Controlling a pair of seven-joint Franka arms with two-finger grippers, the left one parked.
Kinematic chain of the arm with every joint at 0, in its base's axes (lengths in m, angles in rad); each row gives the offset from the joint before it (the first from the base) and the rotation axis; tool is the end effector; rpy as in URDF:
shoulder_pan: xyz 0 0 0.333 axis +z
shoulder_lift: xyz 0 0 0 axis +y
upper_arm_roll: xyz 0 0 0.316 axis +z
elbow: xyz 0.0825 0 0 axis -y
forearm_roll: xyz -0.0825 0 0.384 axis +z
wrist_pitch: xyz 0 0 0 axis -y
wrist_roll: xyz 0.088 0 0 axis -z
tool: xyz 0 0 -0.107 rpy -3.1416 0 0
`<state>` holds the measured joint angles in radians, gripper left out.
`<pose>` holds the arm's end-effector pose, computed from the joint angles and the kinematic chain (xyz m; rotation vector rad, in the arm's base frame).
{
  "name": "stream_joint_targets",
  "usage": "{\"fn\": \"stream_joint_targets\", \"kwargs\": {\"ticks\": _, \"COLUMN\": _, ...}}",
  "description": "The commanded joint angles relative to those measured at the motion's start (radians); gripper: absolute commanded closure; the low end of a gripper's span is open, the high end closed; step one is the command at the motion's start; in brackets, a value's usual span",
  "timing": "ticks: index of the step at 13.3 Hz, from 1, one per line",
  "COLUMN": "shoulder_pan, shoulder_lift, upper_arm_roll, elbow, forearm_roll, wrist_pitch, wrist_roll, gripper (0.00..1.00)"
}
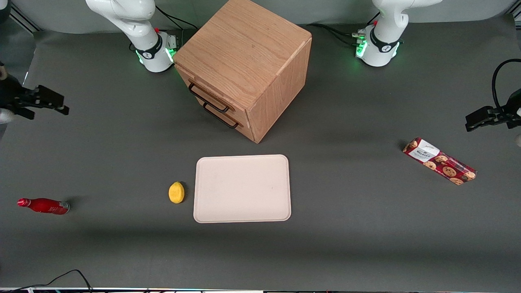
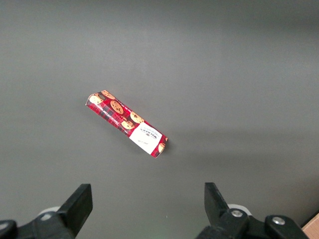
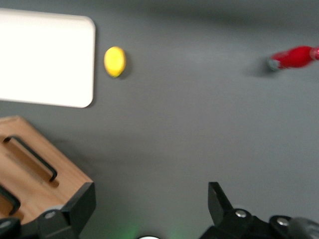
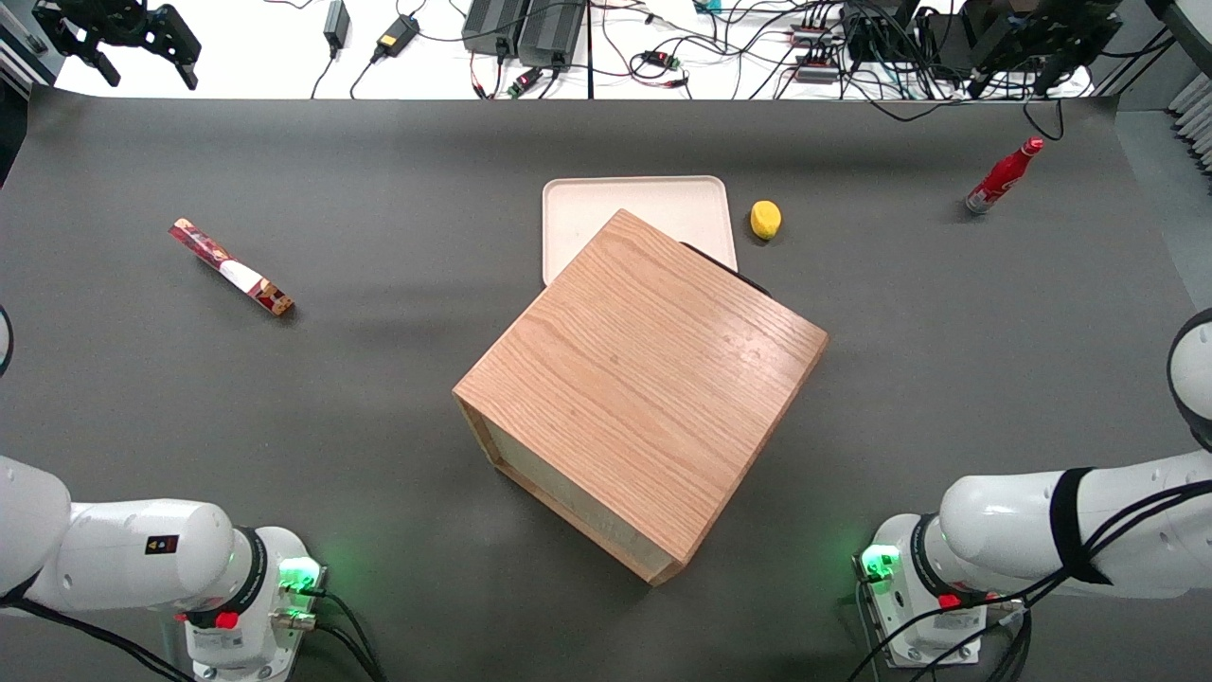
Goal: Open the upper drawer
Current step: 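Move the right gripper toward the upper drawer's black handle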
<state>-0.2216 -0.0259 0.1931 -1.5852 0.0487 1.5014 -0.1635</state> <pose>0.5391 -0.0085 0.6259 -3.0842 -0.2112 0.0834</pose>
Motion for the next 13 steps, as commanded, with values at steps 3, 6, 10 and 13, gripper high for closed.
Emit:
{"fn": "stream_joint_targets", "kwargs": {"ticks": 3, "shoulder_pan": 0.004, "shoulder_lift": 0.026, "upper_arm_roll": 0.139, "elbow": -0.035, "forearm_roll": 0.051, "wrist_pitch": -0.015, "wrist_roll": -0.053, "gripper": 0.0}}
{"fn": "stream_joint_targets", "kwargs": {"ticks": 6, "shoulder_pan": 0.004, "shoulder_lift": 0.078, "upper_arm_roll": 0.265, "elbow": -0.052, "forearm_roll": 0.053, "wrist_pitch": 0.002, "wrist_roll": -0.053, "gripper": 0.0}}
{"fn": "stream_joint_targets", "kwargs": {"ticks": 10, "shoulder_pan": 0.004, "shoulder_lift": 0.098, "upper_arm_roll": 0.373, "elbow": -0.151, "forearm_roll": 0.059, "wrist_pitch": 0.155, "wrist_roll": -0.08, "gripper": 0.0}}
{"fn": "stream_joint_targets", "kwargs": {"ticks": 13, "shoulder_pan": 0.005, "shoulder_lift": 0.098, "upper_arm_roll": 0.399, "elbow": -0.223, "forearm_roll": 0.132, "wrist_pitch": 0.224, "wrist_roll": -0.132, "gripper": 0.0}}
